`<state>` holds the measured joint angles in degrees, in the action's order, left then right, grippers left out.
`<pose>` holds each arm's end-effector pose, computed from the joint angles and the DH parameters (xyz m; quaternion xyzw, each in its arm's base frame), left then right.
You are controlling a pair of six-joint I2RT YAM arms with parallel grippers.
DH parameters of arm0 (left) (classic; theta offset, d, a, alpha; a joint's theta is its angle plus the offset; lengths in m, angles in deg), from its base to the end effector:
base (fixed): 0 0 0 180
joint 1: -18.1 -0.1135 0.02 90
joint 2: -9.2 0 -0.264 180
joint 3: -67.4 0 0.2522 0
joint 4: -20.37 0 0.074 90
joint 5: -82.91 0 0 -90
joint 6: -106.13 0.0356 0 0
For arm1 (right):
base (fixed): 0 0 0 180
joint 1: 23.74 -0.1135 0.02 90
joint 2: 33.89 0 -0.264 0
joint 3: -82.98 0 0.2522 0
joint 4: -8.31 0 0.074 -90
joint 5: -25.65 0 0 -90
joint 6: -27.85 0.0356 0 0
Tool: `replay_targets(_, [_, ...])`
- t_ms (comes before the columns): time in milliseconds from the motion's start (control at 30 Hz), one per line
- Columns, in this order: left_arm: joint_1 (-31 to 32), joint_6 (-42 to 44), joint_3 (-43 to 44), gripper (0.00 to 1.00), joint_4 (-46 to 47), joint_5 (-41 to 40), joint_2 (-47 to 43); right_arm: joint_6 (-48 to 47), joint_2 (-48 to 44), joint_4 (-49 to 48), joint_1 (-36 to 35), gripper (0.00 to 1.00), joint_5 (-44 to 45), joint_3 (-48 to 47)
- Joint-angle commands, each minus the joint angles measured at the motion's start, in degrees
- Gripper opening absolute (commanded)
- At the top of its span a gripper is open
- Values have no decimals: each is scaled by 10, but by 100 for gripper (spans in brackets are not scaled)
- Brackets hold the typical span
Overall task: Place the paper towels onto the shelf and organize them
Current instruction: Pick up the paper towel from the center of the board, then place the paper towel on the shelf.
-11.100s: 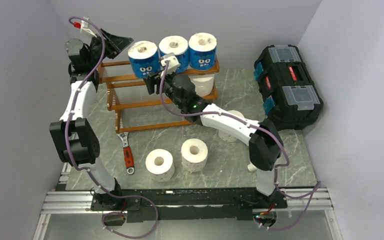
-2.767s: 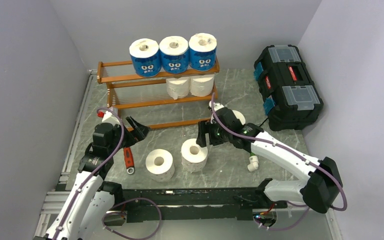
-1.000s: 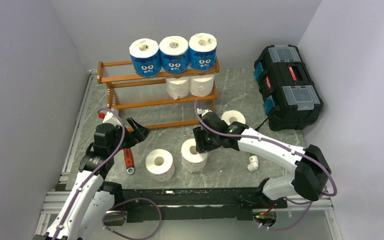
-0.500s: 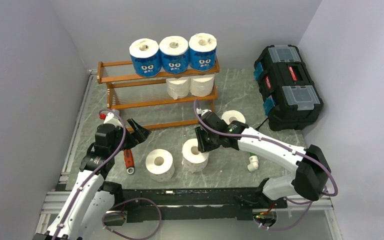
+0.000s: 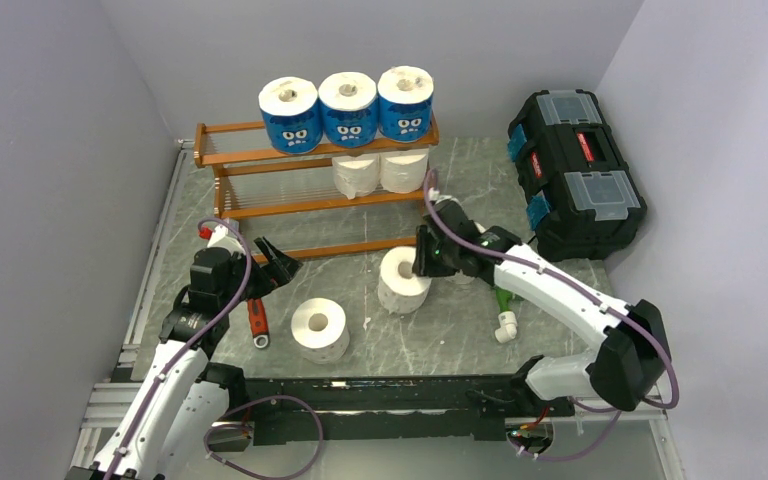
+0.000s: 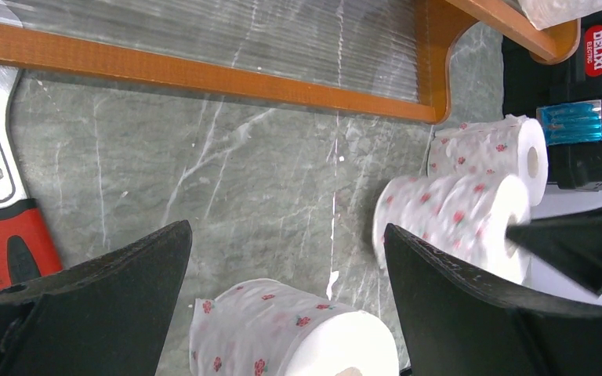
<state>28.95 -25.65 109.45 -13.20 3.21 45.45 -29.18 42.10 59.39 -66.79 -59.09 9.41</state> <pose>0.1505 -0.0353 0.2443 -0.1827 0.8342 -0.2970 0.4273 0.2018 0.1841 0.2710 -0.0690 0.9463 0.1583 0.2733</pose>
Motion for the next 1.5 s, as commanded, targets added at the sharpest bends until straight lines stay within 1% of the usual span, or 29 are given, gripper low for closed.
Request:
replay_targets(0, [1, -11, -4, 99, 12, 11, -1, 57, -33, -65, 51, 14, -16, -9])
replay_targets(133, [1, -9, -1, 99, 8, 12, 1, 100, -15, -82, 72, 10, -21, -23])
replay_targets(200, [1, -9, 0, 99, 6, 13, 3, 121, -4, -82, 79, 4, -25, -34])
replay_targets(267, [1, -9, 1, 99, 5, 14, 3, 140, 4, -80, 80, 0, -26, -43])
replay_targets(367, [1, -10, -2, 99, 7, 16, 1, 171, 6, -86, 81, 0, -25, -49])
replay_targets(467, [1, -11, -3, 99, 10, 20, 1, 214, 11, -69, 82, 0, 1, -61])
replay_targets(633, [1, -12, -3, 99, 10, 23, 1, 317, 45, 36, 82, 0, 103, -114])
replay_targets(767, [1, -13, -4, 98, 10, 24, 0, 363, 62, 64, 82, 0, 125, -135])
replay_targets(1033, [1, -11, -1, 98, -4, 27, -4, 391, 85, 61, 82, 0, 145, -159])
replay_targets(1333, [1, -7, 2, 98, -18, 24, -10, 398, 136, 62, 90, 0, 149, -190])
replay_targets(1467, [1, -6, 2, 99, -22, 22, -11, 401, 144, 56, 93, 0, 151, -188])
